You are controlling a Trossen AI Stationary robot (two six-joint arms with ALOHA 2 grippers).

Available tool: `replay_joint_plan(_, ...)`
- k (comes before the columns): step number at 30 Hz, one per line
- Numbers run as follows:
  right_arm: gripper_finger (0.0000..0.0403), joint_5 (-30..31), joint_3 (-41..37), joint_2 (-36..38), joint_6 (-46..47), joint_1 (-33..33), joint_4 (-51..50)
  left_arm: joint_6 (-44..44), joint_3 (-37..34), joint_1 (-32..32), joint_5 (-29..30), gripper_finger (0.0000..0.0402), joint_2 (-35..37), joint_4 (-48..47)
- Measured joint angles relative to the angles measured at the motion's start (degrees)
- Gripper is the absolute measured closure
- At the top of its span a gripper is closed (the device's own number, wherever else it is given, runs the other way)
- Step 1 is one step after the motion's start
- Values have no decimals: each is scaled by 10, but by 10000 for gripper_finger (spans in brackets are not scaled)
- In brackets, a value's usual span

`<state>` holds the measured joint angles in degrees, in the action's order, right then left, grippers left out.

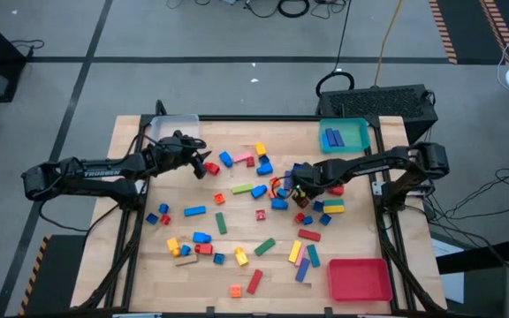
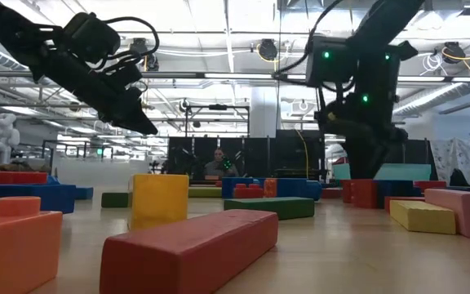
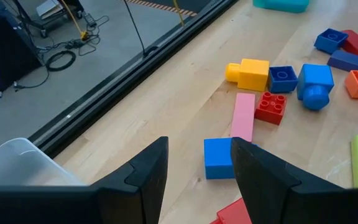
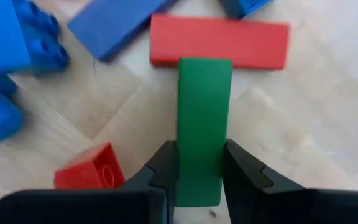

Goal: Sort blocks by size
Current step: Put the green block into the blue bin

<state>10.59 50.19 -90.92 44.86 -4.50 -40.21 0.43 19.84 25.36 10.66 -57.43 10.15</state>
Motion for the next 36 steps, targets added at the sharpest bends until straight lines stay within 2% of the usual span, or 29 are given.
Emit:
replay_joint_plan(12, 328, 0, 1, 98, -28, -79, -7, 0, 0, 0, 0, 224, 0, 0)
replay_joint_plan(18, 328, 1, 2, 151, -58, -140, -11, -1, 0, 0, 0, 224, 0, 0)
replay_joint_plan(22, 328, 24, 2, 178, -84, -192, -13, 0, 0, 0, 0, 224, 0, 0)
replay_joint_plan(36, 328, 28, 2, 167, -171, -383, 4, 1, 0, 0, 0, 224, 0, 0)
